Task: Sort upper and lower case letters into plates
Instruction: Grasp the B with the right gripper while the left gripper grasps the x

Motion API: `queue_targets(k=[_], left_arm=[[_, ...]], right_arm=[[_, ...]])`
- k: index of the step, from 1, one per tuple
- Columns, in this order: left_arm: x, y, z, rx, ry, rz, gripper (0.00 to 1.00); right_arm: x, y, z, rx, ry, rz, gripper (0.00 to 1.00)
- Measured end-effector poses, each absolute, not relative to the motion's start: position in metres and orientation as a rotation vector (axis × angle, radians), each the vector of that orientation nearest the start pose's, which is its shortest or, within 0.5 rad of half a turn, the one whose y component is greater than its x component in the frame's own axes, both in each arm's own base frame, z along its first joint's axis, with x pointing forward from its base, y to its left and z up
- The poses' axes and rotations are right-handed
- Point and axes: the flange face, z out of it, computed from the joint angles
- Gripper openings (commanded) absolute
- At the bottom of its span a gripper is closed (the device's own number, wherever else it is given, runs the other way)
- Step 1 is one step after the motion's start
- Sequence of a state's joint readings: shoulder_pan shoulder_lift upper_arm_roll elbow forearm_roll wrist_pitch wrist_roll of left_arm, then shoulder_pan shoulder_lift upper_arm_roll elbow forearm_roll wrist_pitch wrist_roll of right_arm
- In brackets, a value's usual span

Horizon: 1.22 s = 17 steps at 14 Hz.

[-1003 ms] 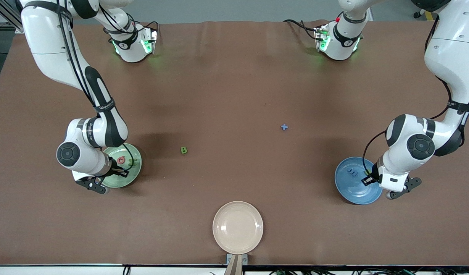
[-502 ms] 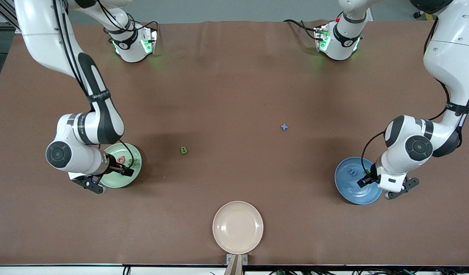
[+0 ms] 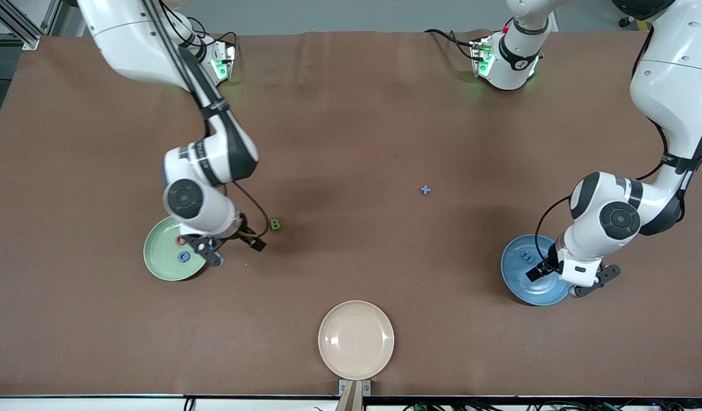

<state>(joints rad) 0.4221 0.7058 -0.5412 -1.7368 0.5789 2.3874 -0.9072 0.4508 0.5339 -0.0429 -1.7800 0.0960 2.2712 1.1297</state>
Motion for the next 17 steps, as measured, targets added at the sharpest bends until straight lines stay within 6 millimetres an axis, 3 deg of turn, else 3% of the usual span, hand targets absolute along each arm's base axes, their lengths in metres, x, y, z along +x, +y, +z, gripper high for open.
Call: queue_targets(k=[2, 5, 9, 10, 15, 17], left_arm=[[0.666, -0.056, 0.227, -3.018, -0.758, -0.113, 1.0], [0.652, -0.1, 0.246, -3.0, -0.746, -0.022, 1.0], [0.608, -0.179, 0.258, -2.997, -0.804, 0.031, 1.0], [0.594, -0.199, 0.258, -2.996, -0.826, 0.05, 1.0], [0.537, -0.274, 0.246, -2.948, -0.878, 0.037, 1.0], [0.514, -0.291, 0.232, -2.917, -0.888, -0.004, 1.0]], right_arm=[[0.582, 0.276, 0.228, -2.82, 1.337, 0.063, 1.0], [0.566, 0.294, 0.195, -2.778, 1.434, 0.054, 0.99], [0.56, 0.3, 0.177, -2.777, 1.446, 0.049, 0.79], [0.56, 0.299, 0.175, -2.78, 1.449, 0.05, 0.71], [0.56, 0.297, 0.178, -2.778, 1.45, 0.045, 0.03], [0.559, 0.296, 0.179, -2.781, 1.452, 0.049, 0.0]])
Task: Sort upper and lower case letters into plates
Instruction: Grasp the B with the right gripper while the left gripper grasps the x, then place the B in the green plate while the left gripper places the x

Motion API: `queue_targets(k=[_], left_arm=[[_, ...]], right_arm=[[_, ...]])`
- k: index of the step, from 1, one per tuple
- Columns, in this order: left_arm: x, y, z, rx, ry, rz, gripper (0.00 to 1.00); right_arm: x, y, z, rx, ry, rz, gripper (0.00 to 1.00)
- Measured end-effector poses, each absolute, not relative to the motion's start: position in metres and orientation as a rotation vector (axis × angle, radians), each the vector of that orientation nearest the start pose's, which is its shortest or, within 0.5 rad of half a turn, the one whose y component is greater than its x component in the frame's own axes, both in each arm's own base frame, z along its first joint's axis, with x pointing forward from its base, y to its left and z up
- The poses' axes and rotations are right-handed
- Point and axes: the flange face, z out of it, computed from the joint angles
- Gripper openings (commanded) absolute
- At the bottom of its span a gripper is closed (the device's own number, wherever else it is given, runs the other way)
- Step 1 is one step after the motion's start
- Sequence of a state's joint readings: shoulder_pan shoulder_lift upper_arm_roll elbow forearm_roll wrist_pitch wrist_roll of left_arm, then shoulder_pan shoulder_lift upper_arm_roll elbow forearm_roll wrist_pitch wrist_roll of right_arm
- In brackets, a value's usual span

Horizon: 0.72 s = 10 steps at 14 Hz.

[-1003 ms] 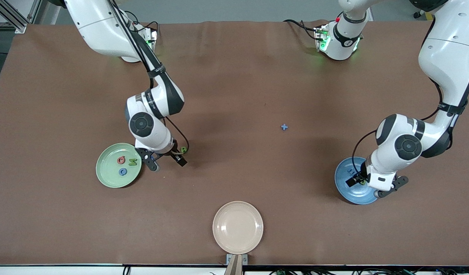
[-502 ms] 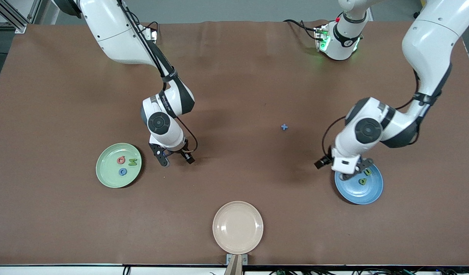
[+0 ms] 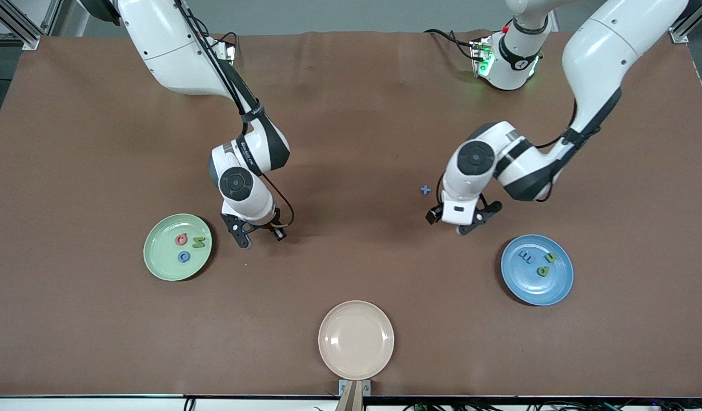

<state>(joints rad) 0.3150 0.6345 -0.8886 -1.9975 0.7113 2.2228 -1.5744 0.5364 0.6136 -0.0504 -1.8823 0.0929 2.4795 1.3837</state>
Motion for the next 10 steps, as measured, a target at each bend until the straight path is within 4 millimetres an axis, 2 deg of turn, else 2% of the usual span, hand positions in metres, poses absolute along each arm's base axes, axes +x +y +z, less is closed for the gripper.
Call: queue_targets(k=[3, 5, 7, 10], left_arm=[[0.487, -0.303, 0.212, -2.897, -1.031, -0.014, 1.0], [0.474, -0.308, 0.204, -2.888, -1.065, -0.006, 0.96], [0.459, -0.317, 0.197, -2.897, -1.065, -0.034, 0.89], [0.439, -0.323, 0.187, -2.928, -1.086, -0.033, 0.76]], right_arm=[[0.56, 0.293, 0.179, -2.79, 1.439, 0.048, 0.0], [0.568, 0.275, 0.184, -2.835, 1.4, 0.071, 0.0], [0.583, 0.235, 0.205, -2.888, 1.349, 0.133, 0.0], [0.601, 0.165, 0.252, -2.94, 1.224, 0.206, 0.0]])
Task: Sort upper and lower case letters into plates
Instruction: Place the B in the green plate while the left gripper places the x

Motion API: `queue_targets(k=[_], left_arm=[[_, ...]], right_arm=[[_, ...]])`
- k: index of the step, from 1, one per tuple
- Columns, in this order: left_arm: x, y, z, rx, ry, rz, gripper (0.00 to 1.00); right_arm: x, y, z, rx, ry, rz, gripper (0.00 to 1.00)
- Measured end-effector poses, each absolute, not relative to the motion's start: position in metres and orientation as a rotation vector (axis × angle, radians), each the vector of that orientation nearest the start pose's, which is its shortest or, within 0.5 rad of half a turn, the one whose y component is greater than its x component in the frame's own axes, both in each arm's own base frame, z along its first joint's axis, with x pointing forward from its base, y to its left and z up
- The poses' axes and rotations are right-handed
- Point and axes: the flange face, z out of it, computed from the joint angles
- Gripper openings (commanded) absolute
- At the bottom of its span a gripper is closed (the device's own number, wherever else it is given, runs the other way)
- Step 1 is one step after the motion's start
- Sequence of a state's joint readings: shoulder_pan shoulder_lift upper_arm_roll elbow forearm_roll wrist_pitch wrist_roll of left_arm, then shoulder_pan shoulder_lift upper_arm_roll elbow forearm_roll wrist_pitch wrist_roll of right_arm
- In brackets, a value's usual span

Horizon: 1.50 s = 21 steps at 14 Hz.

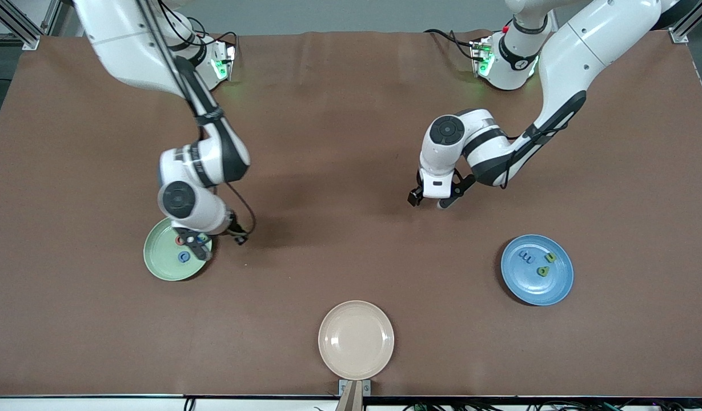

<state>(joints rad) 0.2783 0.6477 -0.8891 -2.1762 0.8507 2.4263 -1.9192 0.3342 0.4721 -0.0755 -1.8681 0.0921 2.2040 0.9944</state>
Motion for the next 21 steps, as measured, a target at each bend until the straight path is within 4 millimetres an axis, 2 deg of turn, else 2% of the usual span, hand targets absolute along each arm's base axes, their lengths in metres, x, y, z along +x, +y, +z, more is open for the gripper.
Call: queue_targets(k=[2, 3, 4, 7, 9, 11, 12, 13, 14, 15, 16, 17, 21], left_arm=[[0.43, -0.323, 0.182, -2.934, -1.079, -0.016, 0.69], [0.428, -0.322, 0.18, -2.936, -1.07, -0.016, 0.68], [0.427, -0.322, 0.178, -2.94, -1.054, -0.022, 0.62], [0.427, -0.319, 0.172, -2.942, -1.041, -0.018, 0.37], [0.43, -0.32, 0.174, -2.954, -1.049, -0.023, 0.22], [0.431, -0.32, 0.175, -2.957, -1.051, -0.025, 0.01], [0.431, -0.32, 0.175, -2.957, -1.051, -0.025, 0.0], [0.431, -0.32, 0.175, -2.957, -1.051, -0.025, 0.0], [0.431, -0.32, 0.175, -2.957, -1.052, -0.026, 0.0], [0.434, -0.319, 0.176, -2.956, -1.06, -0.031, 0.0], [0.441, -0.316, 0.179, -2.955, -1.077, -0.045, 0.0], [0.452, -0.313, 0.184, -2.956, -1.091, -0.068, 0.0], [0.507, -0.305, 0.22, -2.976, -1.061, -0.202, 0.0]], right_arm=[[0.606, 0.119, 0.267, -2.964, 1.125, 0.228, 0.0], [0.604, 0.098, 0.266, -2.972, 1.089, 0.24, 0.0], [0.601, 0.084, 0.259, -2.981, 1.062, 0.254, 0.0], [0.587, 0.061, 0.235, -3.005, 0.97, 0.25, 0.0], [0.583, 0.04, 0.227, -3.01, 0.935, 0.252, 0.01], [0.58, 0.026, 0.222, -3.008, 0.928, 0.243, 0.02], [0.578, 0.025, 0.219, -3.008, 0.927, 0.239, 0.03], [0.577, 0.026, 0.215, -3.01, 0.922, 0.239, 0.08], [0.575, 0.029, 0.211, -3.011, 0.915, 0.241, 0.24], [0.574, 0.031, 0.208, -3.013, 0.909, 0.246, 0.58], [0.573, 0.032, 0.205, -3.014, 0.908, 0.251, 0.97], [0.573, 0.032, 0.203, -3.015, 0.908, 0.255, 1.0], [0.576, 0.032, 0.205, -3.014, 0.906, 0.247, 1.0]])
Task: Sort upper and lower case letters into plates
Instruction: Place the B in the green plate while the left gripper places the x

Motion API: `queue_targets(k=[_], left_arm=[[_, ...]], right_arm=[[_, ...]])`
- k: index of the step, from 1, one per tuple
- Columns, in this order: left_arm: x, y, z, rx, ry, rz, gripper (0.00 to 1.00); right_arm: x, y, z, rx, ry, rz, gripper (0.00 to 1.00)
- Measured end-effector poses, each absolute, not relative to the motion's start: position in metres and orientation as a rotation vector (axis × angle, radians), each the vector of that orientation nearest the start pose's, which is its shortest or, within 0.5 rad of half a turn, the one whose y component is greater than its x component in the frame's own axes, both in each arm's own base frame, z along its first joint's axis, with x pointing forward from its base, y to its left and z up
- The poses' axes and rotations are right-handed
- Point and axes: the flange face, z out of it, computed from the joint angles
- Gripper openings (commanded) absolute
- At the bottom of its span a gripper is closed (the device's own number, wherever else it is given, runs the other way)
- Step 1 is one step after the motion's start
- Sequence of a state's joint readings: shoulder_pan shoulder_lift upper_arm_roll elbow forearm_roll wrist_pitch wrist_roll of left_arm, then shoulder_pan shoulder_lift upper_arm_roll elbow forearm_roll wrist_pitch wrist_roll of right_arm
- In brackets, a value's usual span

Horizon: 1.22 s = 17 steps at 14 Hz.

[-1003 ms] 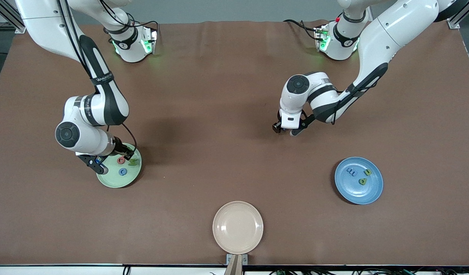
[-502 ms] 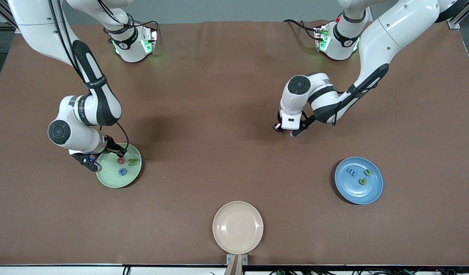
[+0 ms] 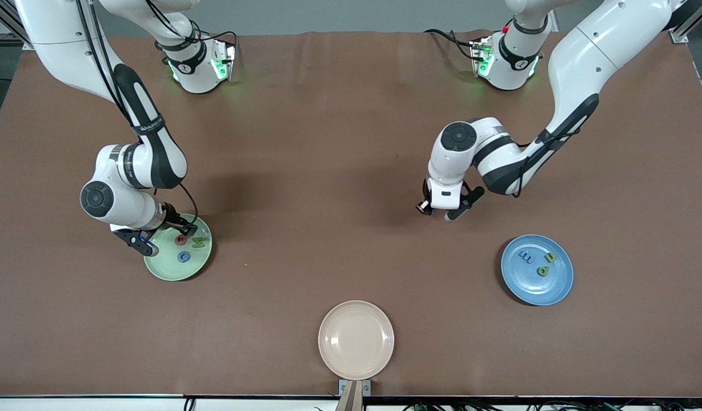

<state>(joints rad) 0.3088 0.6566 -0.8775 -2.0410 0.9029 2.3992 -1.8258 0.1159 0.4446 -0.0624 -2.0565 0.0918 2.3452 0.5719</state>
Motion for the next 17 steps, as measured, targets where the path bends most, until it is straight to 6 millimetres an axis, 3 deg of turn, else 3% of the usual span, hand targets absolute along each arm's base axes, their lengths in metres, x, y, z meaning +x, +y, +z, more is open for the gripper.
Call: queue_targets(k=[2, 4, 8, 12, 16, 17], left_arm=[[0.534, -0.299, 0.24, -2.971, -1.012, -0.263, 0.0], [0.559, -0.291, 0.26, -2.971, -0.948, -0.294, 0.0], [0.599, -0.252, 0.286, -2.982, -0.826, -0.275, 0.0], [0.625, -0.184, 0.283, -2.969, -0.722, -0.246, 0.0], [0.639, -0.134, 0.263, -2.94, -0.671, -0.206, 0.05], [0.643, -0.122, 0.257, -2.931, -0.65, -0.197, 0.13]], right_arm=[[0.583, 0.033, 0.215, -3.02, 0.885, 0.266, 1.0], [0.597, 0.034, 0.24, -3.05, 0.741, 0.309, 1.0], [0.627, 0.004, 0.327, -3.103, 0.415, 0.369, 1.0], [0.641, -0.021, 0.422, -3.16, 0.235, 0.427, 1.0], [0.644, -0.047, 0.476, -3.153, 0.141, 0.412, 1.0], [0.644, -0.052, 0.484, -3.153, 0.131, 0.395, 1.0]])
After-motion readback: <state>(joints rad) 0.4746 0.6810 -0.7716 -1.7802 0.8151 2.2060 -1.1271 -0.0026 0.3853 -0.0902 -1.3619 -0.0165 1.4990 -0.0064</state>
